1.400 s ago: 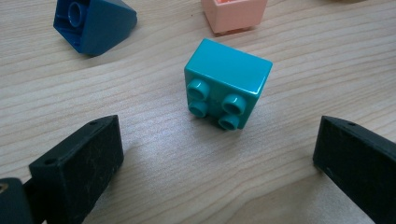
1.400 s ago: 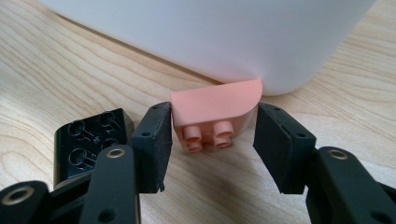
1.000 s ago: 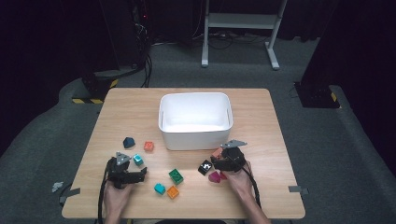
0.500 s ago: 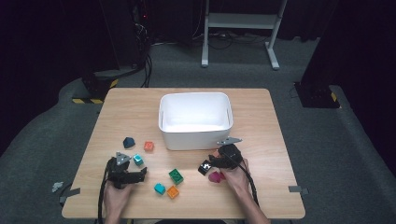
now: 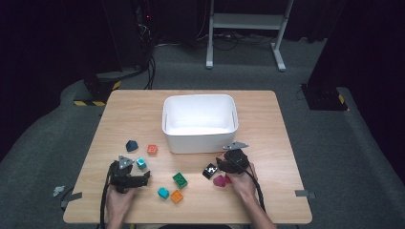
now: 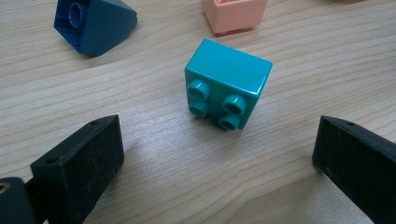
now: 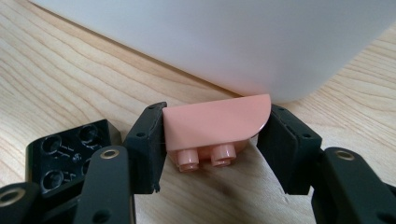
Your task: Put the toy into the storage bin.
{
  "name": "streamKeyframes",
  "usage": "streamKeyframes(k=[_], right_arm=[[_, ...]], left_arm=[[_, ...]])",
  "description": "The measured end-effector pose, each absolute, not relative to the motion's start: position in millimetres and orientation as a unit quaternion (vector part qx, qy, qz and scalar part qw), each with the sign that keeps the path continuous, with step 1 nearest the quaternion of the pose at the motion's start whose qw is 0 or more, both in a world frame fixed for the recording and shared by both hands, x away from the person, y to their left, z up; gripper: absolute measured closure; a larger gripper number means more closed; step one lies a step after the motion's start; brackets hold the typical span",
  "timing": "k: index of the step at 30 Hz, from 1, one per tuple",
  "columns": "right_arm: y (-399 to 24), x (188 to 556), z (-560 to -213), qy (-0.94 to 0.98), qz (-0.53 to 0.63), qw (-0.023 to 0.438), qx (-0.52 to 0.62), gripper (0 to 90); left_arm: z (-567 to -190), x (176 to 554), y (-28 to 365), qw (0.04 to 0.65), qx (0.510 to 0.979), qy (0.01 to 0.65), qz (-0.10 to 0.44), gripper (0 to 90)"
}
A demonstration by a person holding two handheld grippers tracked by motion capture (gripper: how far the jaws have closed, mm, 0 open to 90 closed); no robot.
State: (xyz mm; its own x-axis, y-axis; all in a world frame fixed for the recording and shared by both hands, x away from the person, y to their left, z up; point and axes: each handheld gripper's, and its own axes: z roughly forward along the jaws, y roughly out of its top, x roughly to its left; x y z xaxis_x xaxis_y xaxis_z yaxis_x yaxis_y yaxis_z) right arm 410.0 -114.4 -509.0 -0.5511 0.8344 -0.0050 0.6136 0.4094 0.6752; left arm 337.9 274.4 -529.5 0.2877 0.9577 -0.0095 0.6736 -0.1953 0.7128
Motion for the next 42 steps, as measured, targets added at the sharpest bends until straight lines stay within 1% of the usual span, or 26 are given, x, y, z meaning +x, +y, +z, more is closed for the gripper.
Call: streamKeyframes(k=[25, 31, 42], right_arm=[[-146.7, 393.4, -489.4, 0.803, 0.353, 0.182, 0.445, 43.7], [-157.6, 386.2, -473.0, 0.797, 0.370, 0.186, 0.439, 43.7], [-167.2, 379.7, -441.3, 0.798, 0.404, 0.174, 0.412, 43.8]], left_arm=[[-529.5, 337.6, 274.3, 0.314, 0.737, 0.554, 0.227, 2.8], [-529.5, 337.5, 274.4, 0.315, 0.736, 0.555, 0.228, 3.3], [-529.4, 337.3, 274.5, 0.315, 0.735, 0.556, 0.228, 3.8]])
